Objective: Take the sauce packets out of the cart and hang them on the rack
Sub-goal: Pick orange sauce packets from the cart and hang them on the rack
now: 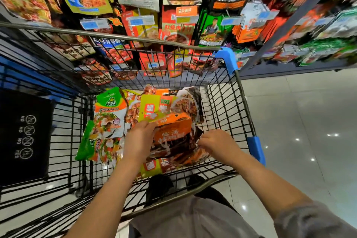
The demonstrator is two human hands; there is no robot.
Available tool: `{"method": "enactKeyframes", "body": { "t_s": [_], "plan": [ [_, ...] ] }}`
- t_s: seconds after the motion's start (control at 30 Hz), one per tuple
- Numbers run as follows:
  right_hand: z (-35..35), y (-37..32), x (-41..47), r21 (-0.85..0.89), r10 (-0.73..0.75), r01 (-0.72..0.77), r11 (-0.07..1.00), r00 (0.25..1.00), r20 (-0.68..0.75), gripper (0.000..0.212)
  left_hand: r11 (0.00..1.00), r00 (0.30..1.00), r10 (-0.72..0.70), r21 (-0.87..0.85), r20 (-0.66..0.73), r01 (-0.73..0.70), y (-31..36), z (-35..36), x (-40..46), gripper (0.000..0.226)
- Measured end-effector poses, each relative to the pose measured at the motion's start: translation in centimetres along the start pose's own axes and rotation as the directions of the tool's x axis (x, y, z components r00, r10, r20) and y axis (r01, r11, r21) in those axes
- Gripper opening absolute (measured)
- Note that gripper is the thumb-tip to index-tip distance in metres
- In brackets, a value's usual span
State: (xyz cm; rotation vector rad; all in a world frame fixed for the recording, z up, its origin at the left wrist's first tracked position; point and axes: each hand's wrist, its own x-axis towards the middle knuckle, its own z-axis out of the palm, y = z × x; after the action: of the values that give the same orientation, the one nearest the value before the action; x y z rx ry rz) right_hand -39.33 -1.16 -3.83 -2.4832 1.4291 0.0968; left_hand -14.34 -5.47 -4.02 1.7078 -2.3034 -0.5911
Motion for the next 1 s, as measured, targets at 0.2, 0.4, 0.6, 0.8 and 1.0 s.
{"method": "enactKeyframes", "body": {
  "t_s": [0.2,0.4,0.6,0.8,1.0],
  "plan": [
    [-4.5,1.8,-0.9,0.034,-0.176,0.189,0.981,0.956,-0.233,0.022,0.997,0.991,0.032,0.069,-0.132,-0.023,3.7,-1.7,0.7,0.031],
    [-9.2,7.0,-2.7,-0.01,-0.293,0.315,0.949,0.869,-0.398,0.014,0.977,0.898,-0.184,0.025,-0.399,0.211,11.4,-3.1,0.0,0.02],
    [-19.1,12.6,-5.3,0.016,-0.354,0.441,0.898,0.741,-0.571,0.021,0.96,0.719,-0.14,0.085,-0.681,0.267,23.6,-8.2,1.3,0.033],
    [-32.9,16.8,-8.0,0.034,-0.383,0.585,0.81,0.572,-0.726,0.019,0.978,0.545,-0.058,0.061,-0.836,0.198,32.1,-15.7,2.0,0.029],
    [-43.7,21.6,-12.0,-0.071,-0.384,0.502,0.862,0.555,-0.738,0.029,0.984,0.449,0.113,0.161,-0.887,0.07,38.8,-20.0,5.2,0.027]
  ]
}}
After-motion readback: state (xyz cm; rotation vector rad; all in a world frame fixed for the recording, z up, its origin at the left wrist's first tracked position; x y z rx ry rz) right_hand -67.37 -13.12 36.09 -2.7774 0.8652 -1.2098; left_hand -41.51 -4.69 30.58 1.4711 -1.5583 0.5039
